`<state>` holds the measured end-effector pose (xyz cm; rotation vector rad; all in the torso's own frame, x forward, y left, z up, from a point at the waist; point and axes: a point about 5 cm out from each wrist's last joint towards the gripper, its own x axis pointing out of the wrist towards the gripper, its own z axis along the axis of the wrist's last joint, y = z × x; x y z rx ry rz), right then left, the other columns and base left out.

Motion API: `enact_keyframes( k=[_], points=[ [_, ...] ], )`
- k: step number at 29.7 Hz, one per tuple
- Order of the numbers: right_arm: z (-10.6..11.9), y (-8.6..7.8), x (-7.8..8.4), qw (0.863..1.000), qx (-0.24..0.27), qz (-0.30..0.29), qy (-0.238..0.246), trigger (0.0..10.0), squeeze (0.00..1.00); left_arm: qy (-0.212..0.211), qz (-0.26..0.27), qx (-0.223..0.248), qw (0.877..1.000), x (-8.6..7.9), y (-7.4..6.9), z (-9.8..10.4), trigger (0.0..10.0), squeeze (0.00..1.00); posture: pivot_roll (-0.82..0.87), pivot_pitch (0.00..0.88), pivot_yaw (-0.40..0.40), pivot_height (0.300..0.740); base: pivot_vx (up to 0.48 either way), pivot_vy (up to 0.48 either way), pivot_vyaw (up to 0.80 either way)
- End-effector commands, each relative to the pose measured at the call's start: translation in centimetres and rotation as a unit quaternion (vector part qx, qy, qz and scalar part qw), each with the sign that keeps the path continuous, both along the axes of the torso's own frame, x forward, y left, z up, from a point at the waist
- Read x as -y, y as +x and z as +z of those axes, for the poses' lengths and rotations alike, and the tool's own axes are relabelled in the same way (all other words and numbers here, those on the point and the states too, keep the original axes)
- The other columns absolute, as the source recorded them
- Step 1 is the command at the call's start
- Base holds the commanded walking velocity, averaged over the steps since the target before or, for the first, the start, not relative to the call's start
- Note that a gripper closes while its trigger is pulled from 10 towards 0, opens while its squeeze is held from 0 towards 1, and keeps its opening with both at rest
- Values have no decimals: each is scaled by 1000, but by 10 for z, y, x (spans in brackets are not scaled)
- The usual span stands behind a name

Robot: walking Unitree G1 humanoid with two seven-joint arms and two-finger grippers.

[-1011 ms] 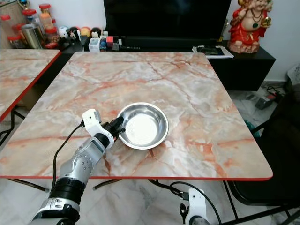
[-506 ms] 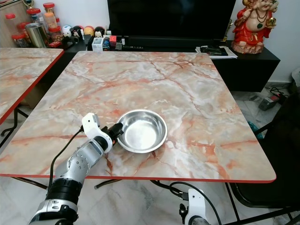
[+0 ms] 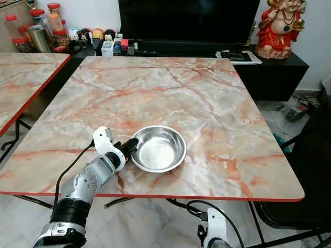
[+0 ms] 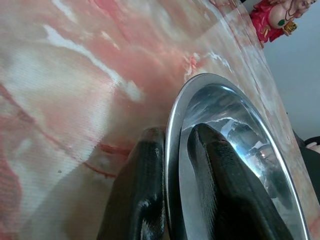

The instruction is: Setting the table

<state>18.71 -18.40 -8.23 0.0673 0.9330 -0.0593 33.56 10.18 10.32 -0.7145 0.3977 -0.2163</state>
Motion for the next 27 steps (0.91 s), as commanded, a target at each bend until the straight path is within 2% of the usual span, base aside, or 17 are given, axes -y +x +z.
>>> enact_keyframes(
  k=[1, 21, 24, 25, 26, 27],
  points=[
    [1, 2, 0, 1000, 1, -7, 3, 10000, 0, 12, 0, 8, 1000, -2, 0, 4, 10000, 1000, 18, 0, -14, 740, 0, 0, 0],
    [2, 5, -1, 1000, 4, -3, 3, 10000, 0, -1, 14, 53, 998, -13, 4, 23, 10000, 1000, 26, 0, -21, 740, 0, 0, 0],
    [2, 5, -1, 1000, 5, -3, 4, 10000, 0, -9, 18, 60, 998, -15, 4, 26, 10000, 1000, 26, 0, -22, 740, 0, 0, 0],
    [3, 6, -2, 1000, 5, -3, 4, 10000, 0, -29, 10, 79, 996, -15, 3, 32, 10000, 992, 26, 0, -22, 740, 0, 0, 0],
    [3, 6, -2, 1000, 5, -3, 4, 10000, 0, -39, 7, 94, 995, -15, 3, 37, 10000, 0, 26, 0, -22, 740, 0, 0, 0],
    [3, 6, -2, 1000, 6, -3, 4, 10000, 0, -45, 6, 105, 993, -15, 3, 40, 10000, 0, 26, 0, -22, 740, 0, 0, 0]
  ],
)
